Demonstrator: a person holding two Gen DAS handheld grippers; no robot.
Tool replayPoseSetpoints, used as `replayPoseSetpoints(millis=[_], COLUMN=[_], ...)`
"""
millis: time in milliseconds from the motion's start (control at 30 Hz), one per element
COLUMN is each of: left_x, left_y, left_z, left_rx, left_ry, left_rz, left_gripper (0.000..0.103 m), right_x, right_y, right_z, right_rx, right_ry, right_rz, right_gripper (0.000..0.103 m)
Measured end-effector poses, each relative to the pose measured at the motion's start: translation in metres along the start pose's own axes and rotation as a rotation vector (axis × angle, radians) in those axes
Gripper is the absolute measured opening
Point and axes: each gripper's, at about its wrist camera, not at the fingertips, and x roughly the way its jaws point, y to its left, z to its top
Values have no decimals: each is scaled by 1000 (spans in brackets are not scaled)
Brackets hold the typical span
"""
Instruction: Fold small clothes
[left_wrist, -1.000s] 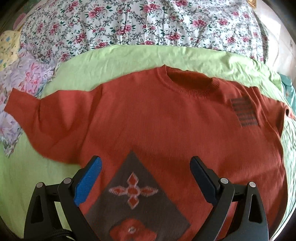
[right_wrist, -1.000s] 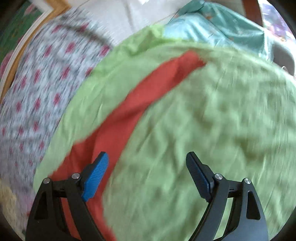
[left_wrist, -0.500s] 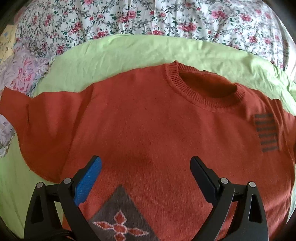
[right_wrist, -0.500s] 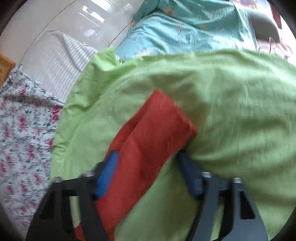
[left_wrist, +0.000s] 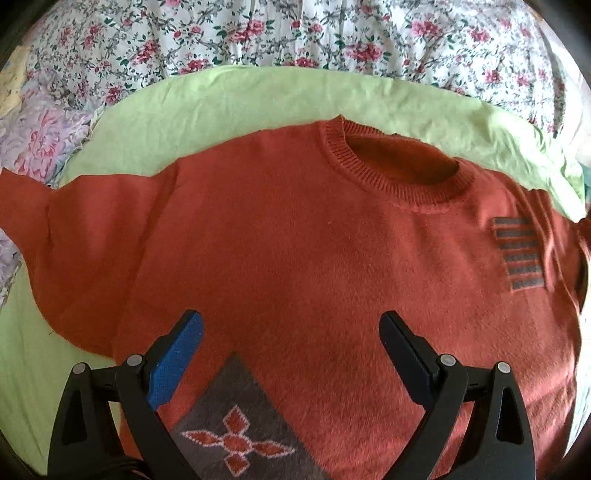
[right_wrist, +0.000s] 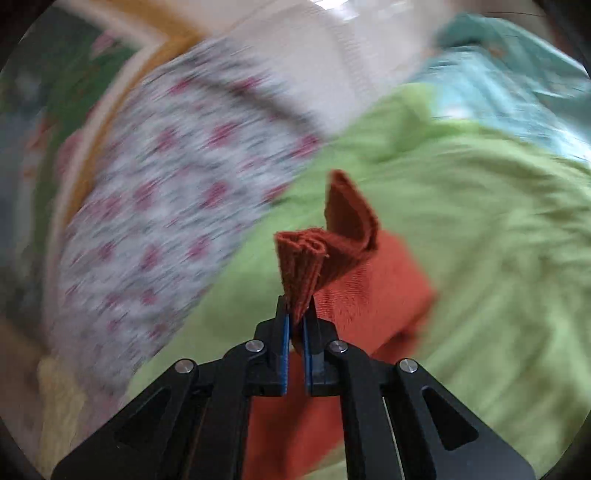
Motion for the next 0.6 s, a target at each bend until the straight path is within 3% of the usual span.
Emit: replayPoseSetpoints(millis=[333, 433, 600], left_x=[-34, -40, -41], left_y=[33, 43, 54], left_z=[-21, -28, -32], left_rx=[-49, -72, -100], left_ry=[-33, -36, -20], left_rz=[-69, -99, -130], left_gripper=[97, 97, 97], right_x=[55, 75, 129], right_y=[192, 230, 246], right_z=[-112, -153, -223], right_rx=[-269, -319, -334], right_ry=[344, 445, 603], right_rz=[469, 524, 471], right_gripper=[7, 7, 7])
